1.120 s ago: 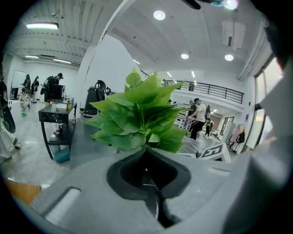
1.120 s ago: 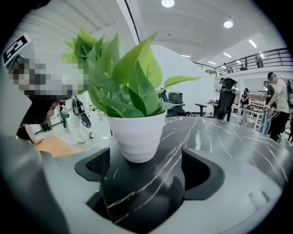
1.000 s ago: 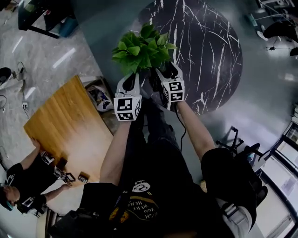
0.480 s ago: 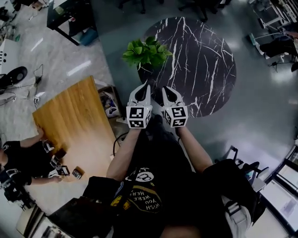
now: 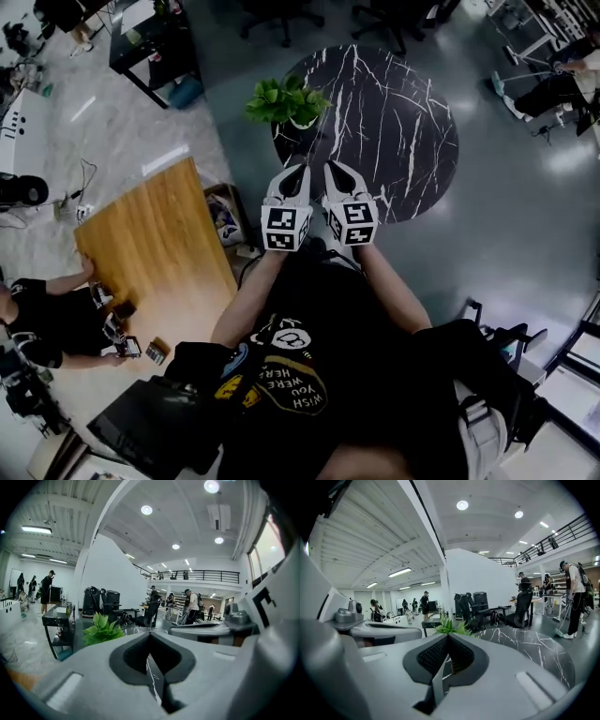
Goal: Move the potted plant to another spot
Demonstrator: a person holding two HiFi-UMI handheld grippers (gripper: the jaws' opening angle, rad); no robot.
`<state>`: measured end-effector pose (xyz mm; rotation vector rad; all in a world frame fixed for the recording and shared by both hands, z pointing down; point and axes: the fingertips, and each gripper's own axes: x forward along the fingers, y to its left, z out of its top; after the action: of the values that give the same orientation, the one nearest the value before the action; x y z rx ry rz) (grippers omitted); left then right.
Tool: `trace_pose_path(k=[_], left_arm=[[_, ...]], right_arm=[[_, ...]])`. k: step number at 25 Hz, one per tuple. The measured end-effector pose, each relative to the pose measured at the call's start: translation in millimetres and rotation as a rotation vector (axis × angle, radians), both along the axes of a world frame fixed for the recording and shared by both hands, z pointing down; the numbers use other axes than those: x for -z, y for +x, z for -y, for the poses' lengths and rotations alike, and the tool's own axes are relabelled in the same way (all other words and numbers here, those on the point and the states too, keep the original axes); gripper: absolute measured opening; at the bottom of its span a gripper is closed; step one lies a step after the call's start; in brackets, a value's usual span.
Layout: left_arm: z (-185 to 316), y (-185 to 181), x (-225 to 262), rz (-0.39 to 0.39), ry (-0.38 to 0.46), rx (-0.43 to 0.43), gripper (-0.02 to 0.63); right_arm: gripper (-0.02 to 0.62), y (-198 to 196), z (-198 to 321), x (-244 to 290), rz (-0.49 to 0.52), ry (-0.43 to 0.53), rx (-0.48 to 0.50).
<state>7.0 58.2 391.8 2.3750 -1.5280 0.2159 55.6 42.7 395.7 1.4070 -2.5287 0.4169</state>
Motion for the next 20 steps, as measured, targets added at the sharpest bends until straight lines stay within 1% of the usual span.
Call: trace_pose_path(k=[2,6,9,15,20], left_arm=[[-6,0,6,0.014,0.011,-0.008,0.005],[-5,-5,22,0.051,0.059,-0.007,0.005],[-10,-7,27,0.05,0.073,-0.008,0.005],[-18,-3,23,0.05,0.065,-0.036,0.005],[-20,-4,25,0.047,0.063,-0.044,0.005]], right_arm=[[0.002,-3,-5,7,0.01,0.008,-0.01],[0.002,-12,-6,15,0.017,0.022,-0.016],[0.002,-17,-14,17,0.017,0.029,-0.012],[0.002,-19,-23,21,0.016,0.026,-0.019],[0.002,-20,-27,20,0.018,0.02,-0.021]])
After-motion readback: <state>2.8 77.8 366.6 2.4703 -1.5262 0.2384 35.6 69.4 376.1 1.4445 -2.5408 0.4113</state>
